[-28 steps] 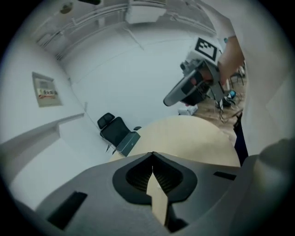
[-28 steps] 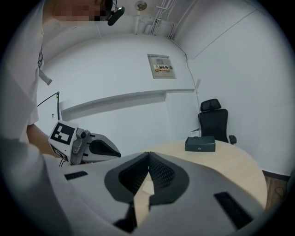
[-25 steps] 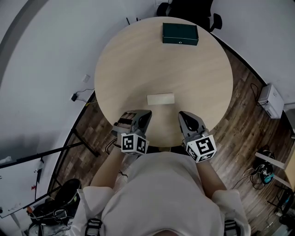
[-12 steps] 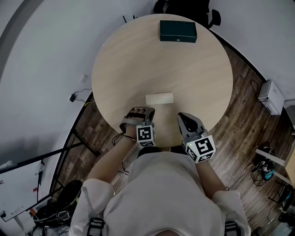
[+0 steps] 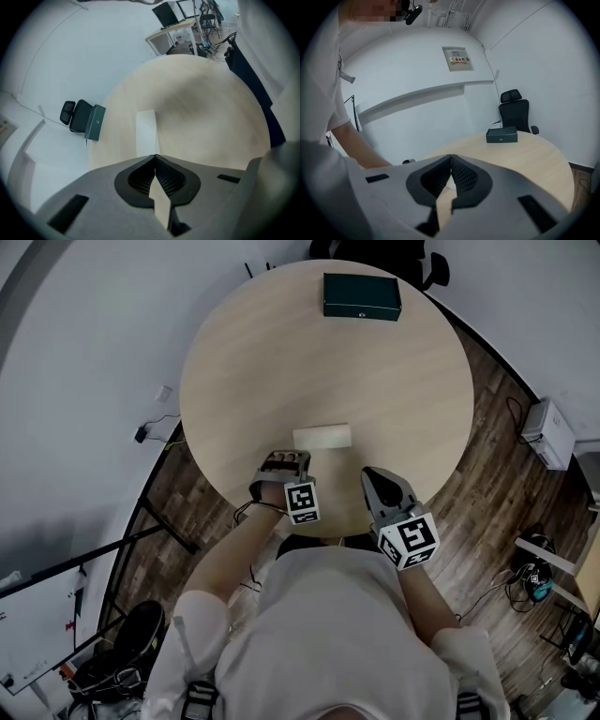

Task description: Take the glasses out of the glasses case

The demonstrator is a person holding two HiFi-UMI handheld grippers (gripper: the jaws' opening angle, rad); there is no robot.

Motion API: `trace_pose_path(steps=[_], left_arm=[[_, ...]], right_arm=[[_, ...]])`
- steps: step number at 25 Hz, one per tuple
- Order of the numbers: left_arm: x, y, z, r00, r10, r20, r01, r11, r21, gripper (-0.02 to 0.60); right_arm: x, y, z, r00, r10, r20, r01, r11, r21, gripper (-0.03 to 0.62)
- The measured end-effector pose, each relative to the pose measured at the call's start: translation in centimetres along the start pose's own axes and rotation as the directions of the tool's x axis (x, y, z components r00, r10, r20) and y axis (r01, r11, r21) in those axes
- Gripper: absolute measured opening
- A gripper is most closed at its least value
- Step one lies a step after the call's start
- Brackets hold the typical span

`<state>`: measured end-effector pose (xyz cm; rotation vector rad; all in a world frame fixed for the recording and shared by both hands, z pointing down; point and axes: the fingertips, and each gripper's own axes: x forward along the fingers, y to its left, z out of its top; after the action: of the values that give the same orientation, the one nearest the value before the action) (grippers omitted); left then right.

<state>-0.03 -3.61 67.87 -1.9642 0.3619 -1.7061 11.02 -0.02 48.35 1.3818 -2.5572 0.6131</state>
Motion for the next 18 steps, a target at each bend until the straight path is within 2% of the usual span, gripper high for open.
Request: trace_pose_path(steps=[7, 18], left_arm=[[2.7, -0.5, -1.3, 0.999, -0.033, -0.042, 0.034, 0.999, 0.016, 0.009], [4.3, -1.3, -2.0, 0.996, -0.064, -0.06, 0.064, 0.998, 0.003, 0.009]], right_arm=[[0.7, -0.2, -0.3, 1.0, 0.001, -0.026, 0.0, 1.0, 0.01, 0.012], [1.4, -0.5, -0.6, 0.999, -0.001, -0.048, 0.002, 1.0, 0.027, 0.014]])
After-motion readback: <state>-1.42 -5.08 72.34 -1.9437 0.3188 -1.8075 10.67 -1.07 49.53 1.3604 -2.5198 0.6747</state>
